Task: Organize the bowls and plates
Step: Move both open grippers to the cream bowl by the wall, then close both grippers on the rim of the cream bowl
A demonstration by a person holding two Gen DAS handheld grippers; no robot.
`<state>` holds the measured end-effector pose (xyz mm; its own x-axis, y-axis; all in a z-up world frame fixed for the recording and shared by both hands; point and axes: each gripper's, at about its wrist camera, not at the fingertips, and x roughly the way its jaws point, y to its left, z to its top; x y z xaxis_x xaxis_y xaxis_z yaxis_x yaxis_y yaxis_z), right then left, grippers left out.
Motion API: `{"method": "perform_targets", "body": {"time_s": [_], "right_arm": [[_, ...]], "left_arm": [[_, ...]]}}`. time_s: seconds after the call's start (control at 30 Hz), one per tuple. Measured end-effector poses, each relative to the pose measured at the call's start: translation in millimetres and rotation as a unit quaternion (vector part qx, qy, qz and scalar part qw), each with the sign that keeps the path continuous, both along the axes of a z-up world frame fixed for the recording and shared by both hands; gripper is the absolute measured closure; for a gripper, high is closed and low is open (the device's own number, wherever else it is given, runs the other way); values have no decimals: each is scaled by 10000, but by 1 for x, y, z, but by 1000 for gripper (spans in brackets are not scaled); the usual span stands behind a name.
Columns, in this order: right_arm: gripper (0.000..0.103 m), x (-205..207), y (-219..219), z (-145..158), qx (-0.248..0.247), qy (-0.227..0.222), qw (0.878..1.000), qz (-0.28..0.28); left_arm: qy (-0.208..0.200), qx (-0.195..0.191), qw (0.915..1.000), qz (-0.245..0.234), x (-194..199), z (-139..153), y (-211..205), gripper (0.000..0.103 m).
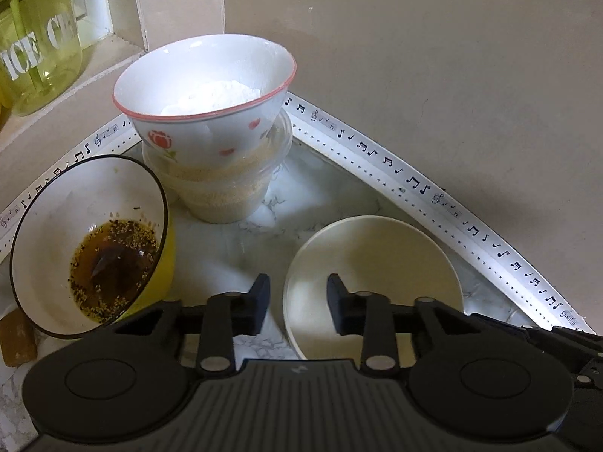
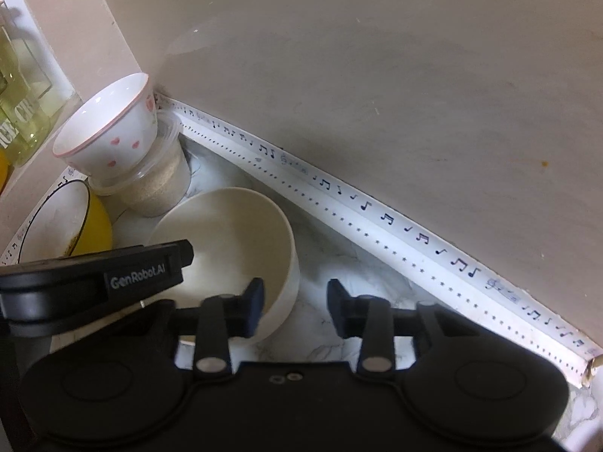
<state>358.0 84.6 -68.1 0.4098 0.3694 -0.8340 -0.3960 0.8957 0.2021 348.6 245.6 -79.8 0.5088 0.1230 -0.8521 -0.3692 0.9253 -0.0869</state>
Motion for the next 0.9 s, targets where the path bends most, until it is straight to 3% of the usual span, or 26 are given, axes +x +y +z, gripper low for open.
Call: {"method": "perform_targets", "body": {"time_s": [0.07,0.2,0.4,0.9], "right_arm": [[77,1,1,0,40,42,10000,58],[86,1,4,2,54,29,9998,188],[91,1,5,1,21,16,9998,201],[94,-16,-13,13,-166,120,9992,342]], "left_arm": [[68,44,10000,24,0,-2,0,83],[102,96,9999,19,0,-3,2,90],[145,81,9999,25,-4,-2,1,97],[356,86,9992,-160,-35,13,-25,99]]}}
